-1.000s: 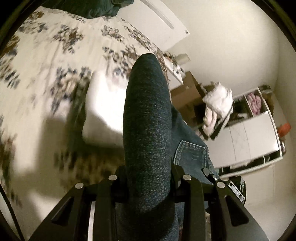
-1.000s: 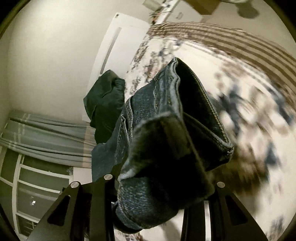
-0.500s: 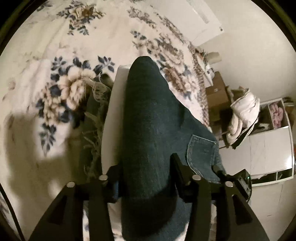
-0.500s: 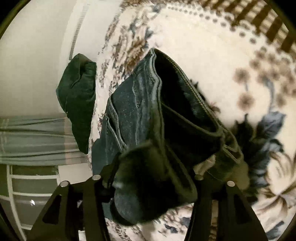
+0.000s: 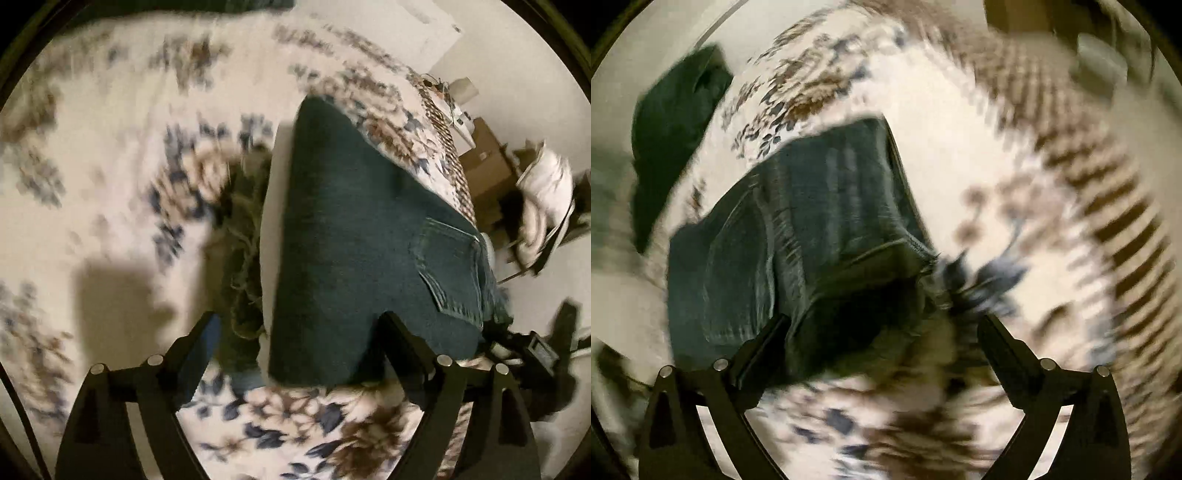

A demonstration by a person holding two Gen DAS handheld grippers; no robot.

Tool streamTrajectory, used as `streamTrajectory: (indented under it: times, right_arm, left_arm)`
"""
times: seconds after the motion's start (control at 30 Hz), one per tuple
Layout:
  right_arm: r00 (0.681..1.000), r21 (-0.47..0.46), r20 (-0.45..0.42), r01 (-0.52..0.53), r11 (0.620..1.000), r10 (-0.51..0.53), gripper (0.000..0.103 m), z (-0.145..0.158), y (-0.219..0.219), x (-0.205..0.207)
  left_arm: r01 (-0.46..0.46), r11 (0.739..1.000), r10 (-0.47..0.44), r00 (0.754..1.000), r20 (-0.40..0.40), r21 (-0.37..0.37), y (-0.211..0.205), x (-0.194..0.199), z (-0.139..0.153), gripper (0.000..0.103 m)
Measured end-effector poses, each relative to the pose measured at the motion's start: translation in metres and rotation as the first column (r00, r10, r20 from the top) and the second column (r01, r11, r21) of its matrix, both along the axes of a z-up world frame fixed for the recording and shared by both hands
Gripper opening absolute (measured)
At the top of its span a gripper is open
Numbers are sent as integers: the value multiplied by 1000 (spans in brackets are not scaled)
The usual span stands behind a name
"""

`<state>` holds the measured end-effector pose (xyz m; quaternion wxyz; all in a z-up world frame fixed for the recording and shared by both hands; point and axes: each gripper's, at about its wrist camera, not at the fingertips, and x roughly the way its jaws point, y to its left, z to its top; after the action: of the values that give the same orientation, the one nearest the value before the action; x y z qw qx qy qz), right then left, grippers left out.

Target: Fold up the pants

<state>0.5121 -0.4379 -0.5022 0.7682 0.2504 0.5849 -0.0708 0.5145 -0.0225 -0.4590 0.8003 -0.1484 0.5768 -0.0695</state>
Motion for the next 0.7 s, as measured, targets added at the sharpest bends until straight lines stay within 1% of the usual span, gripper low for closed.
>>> streamTrajectory:
  times: [0.03,0.1,0.13,0.17,0.2,0.23,0.3,0.43,0.47,0.53,0.6,0.7]
  right_arm:
    - [999,-100,1,-40,994,41,103,18,11,-3]
    - [996,-221,6,-83,972,86,103,44,25,-15]
    - [995,-259,15,-94,961,102,103,57,33,-21]
    - [993,-298,22,-106,949,118,103,73,44,-29]
    - [992,-315,25,-108,943,122,103,82,49,-35]
    - [992,-327,34,-105,939,123,103,97,55,-45]
    - [991,-321,57,-98,942,122,103,127,64,-61]
    - [989,-331,113,-55,942,98,103,186,78,-100]
    - [987,-340,131,-45,939,95,103,206,84,-113]
    - [982,-352,157,-41,935,102,103,234,91,-134]
    - [974,-385,188,-42,922,123,103,271,101,-161]
    - [964,-398,226,-38,916,138,103,317,113,-196]
  left_arm:
    - [9,999,-10,1000,16,51,-5,-5,12,87]
    - [24,988,-30,999,32,150,-15,-14,35,90]
    - [36,983,-43,998,35,182,-17,-19,44,92]
    - [47,975,-58,997,44,218,-21,-26,59,94]
    - [50,970,-64,997,50,237,-21,-31,66,94]
    - [55,964,-73,995,62,259,-21,-40,80,94]
    - [58,957,-85,993,83,283,-22,-51,100,94]
    - [60,954,-100,988,121,293,-19,-80,150,94]
    - [55,951,-101,985,136,304,-18,-93,166,94]
    - [57,950,-109,981,159,306,-17,-112,193,94]
    - [55,948,-115,977,177,313,-17,-131,216,94]
    - [64,947,-133,970,205,313,-17,-163,251,94]
